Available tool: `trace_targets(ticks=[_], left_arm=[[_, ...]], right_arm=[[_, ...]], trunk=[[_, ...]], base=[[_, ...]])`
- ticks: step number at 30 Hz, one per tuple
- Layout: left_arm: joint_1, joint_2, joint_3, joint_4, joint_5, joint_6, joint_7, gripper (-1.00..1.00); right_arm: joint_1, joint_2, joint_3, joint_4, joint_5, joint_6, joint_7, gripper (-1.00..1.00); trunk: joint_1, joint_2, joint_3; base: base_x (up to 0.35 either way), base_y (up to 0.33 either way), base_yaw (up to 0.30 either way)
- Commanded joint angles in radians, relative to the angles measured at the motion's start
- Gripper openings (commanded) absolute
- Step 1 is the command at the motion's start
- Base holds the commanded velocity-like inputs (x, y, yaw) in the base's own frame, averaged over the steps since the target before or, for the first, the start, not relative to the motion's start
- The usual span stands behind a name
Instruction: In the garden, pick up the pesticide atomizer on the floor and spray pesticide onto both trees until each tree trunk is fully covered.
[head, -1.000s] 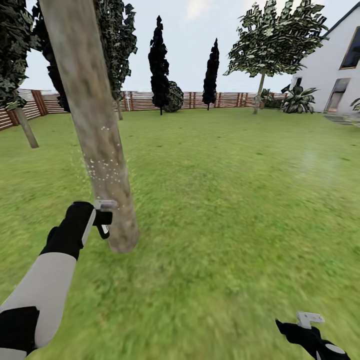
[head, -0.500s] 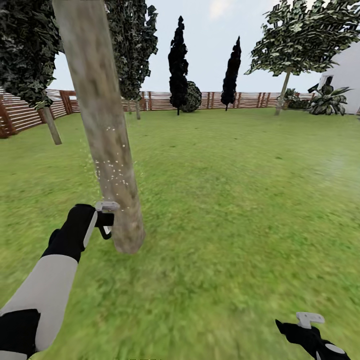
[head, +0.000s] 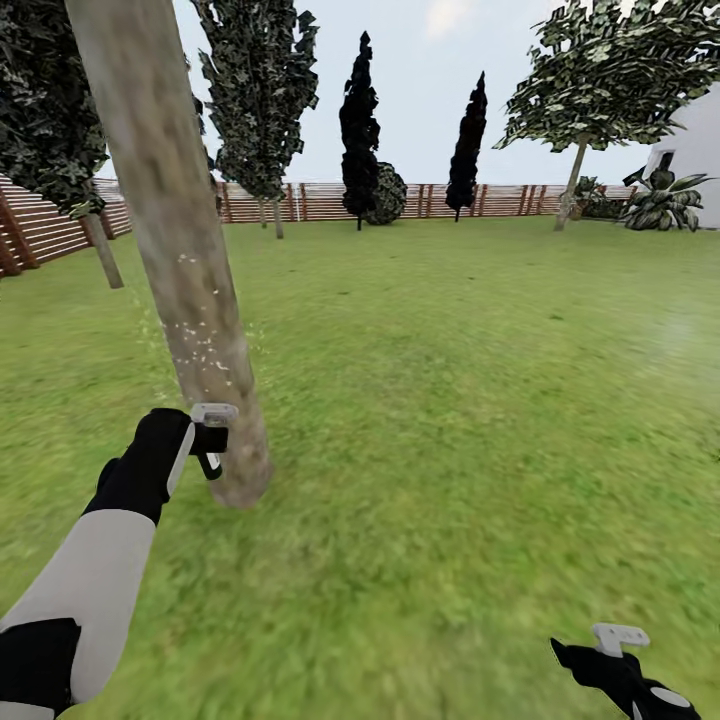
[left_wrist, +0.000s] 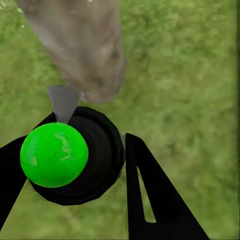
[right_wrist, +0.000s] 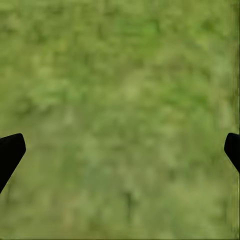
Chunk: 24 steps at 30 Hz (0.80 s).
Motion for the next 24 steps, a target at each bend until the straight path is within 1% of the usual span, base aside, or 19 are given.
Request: trace_targets(ticks=[1,4,12,14,18,20,22,23,24], left_arm=[[-0.001,0.0,0.002,-0.001,-0.011,0.004,-0.011,-1.0],[-0.001,0.0,0.002,-0.001,-0.012,0.004,-0.011,-1.0],[-0.001,0.0,0.002,-0.001,-0.013,0.004,-0.011,-1.0],[0.003,0.001,0.002,-0.001,-0.014,0.003,-0.009,-1.0],[0.015,0.008,0.004,0.0,-0.011,0.001,0.045,-1.0],[0.02,0.011,0.005,0.004,-0.011,0.003,0.048,-1.0],[0.044,0.012,0.005,0.019,-0.01,0.003,0.047,-1.0],[0.088,0.019,0.026,0.022,-0.006,0.002,0.039,-1.0],[0.099,0.02,0.043,0.022,-0.004,0.001,0.037,-1.0]], right_arm=[[-0.001,0.001,-0.008,0.0,0.01,-0.005,0.007,1.0],[-0.001,0.001,-0.008,0.0,0.01,-0.005,0.007,1.0],[-0.001,0.001,-0.008,0.0,0.01,-0.005,0.007,1.0],[-0.001,0.001,-0.008,0.0,0.01,-0.005,0.007,1.0],[-0.001,0.001,-0.008,0.001,0.01,-0.005,0.007,1.0],[-0.001,0.001,-0.007,0.0,0.01,-0.005,0.007,1.0],[-0.001,0.001,-0.007,0.001,0.01,-0.005,0.007,1.0],[-0.001,0.003,-0.006,0.003,0.011,-0.005,0.007,1.0],[-0.001,0.003,-0.006,0.003,0.012,-0.005,0.007,1.0]], trunk=[[0.0,0.0,-0.001],[0.0,0.0,-0.001],[0.0,0.0,-0.001],[0.0,0.0,-0.001],[0.0,0.0,-0.001],[0.0,0.0,-0.001],[0.0,0.0,-0.001],[0.0,0.0,-0.001],[0.0,0.0,-0.001]], base=[[0.094,-0.274,0.005],[0.104,-0.274,0.115],[0.109,-0.274,0.263],[0.109,-0.274,0.133],[0.14,-0.265,0.018],[0.265,-0.15,0.001],[0.314,-0.051,0.0],[0.336,-0.007,0.0],[0.338,-0.004,0.0]])
